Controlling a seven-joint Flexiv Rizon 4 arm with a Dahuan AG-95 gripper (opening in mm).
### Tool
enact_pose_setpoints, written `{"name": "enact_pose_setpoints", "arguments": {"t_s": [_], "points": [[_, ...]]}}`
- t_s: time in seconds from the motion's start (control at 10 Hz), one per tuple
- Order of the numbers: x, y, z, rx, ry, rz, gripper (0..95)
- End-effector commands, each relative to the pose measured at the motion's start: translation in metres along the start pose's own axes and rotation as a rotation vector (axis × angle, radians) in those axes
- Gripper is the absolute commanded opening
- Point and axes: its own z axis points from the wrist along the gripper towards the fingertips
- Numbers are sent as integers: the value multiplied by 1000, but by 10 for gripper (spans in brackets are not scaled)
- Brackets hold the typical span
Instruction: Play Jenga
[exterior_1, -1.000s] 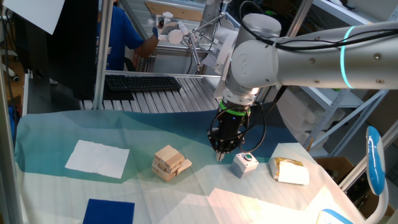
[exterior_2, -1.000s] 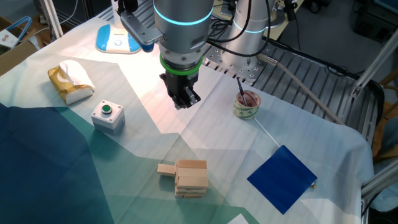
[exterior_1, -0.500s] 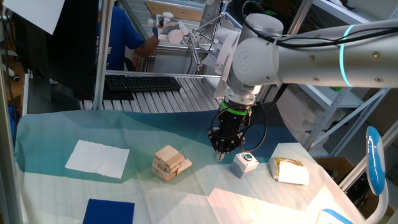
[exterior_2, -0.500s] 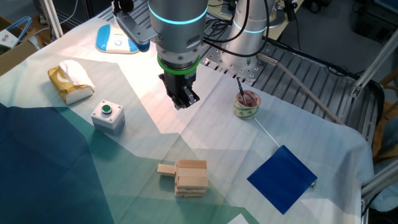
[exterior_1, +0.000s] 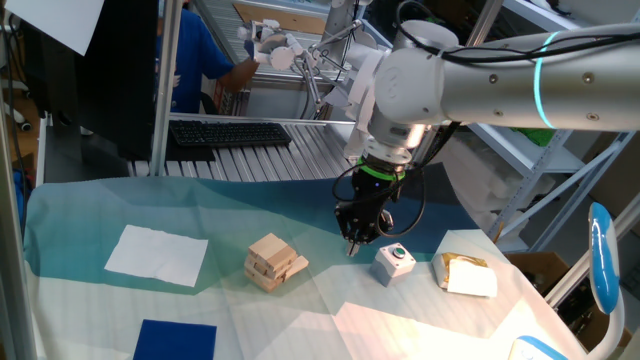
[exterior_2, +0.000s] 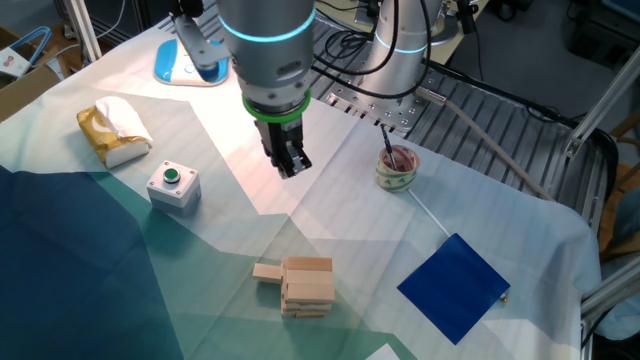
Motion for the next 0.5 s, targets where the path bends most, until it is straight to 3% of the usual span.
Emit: {"name": "enact_pose_setpoints", "arguments": {"t_s": [0.1, 0.5], "points": [[-6, 6, 1, -25, 9, 81, 0], [-7, 18, 1, -25, 7, 133, 0]]}}
